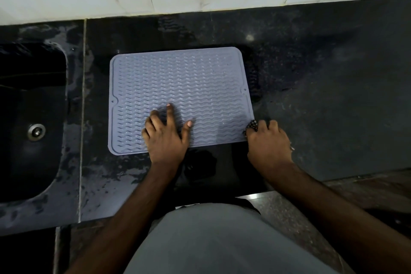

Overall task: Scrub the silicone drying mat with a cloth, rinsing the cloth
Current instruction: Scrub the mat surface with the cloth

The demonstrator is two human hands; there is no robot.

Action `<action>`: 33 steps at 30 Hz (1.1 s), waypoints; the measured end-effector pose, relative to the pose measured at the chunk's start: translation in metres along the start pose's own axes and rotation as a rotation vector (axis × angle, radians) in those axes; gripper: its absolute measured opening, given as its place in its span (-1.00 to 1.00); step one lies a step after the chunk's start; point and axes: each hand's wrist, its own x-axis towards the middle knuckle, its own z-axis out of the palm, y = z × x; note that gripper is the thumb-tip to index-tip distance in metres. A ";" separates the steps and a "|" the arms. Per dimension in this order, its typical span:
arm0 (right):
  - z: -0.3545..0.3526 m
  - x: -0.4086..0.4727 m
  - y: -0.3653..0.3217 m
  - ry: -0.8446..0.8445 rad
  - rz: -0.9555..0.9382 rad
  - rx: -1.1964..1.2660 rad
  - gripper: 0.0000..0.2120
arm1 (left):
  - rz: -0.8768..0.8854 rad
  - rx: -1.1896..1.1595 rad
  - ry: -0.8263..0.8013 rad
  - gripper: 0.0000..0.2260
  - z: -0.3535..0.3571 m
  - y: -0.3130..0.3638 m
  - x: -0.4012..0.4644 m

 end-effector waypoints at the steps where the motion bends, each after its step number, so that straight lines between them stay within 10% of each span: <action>1: -0.003 0.000 -0.004 -0.018 0.011 0.013 -0.67 | 0.010 -0.023 0.000 -0.35 -0.003 -0.004 -0.001; 11: -0.035 0.000 -0.101 0.113 -0.287 0.245 -0.60 | 0.127 -0.217 0.100 -0.68 -0.031 -0.074 -0.008; 33: -0.055 0.046 -0.277 0.246 -0.511 0.320 -0.60 | -0.370 -0.549 0.071 -0.96 -0.036 -0.175 -0.009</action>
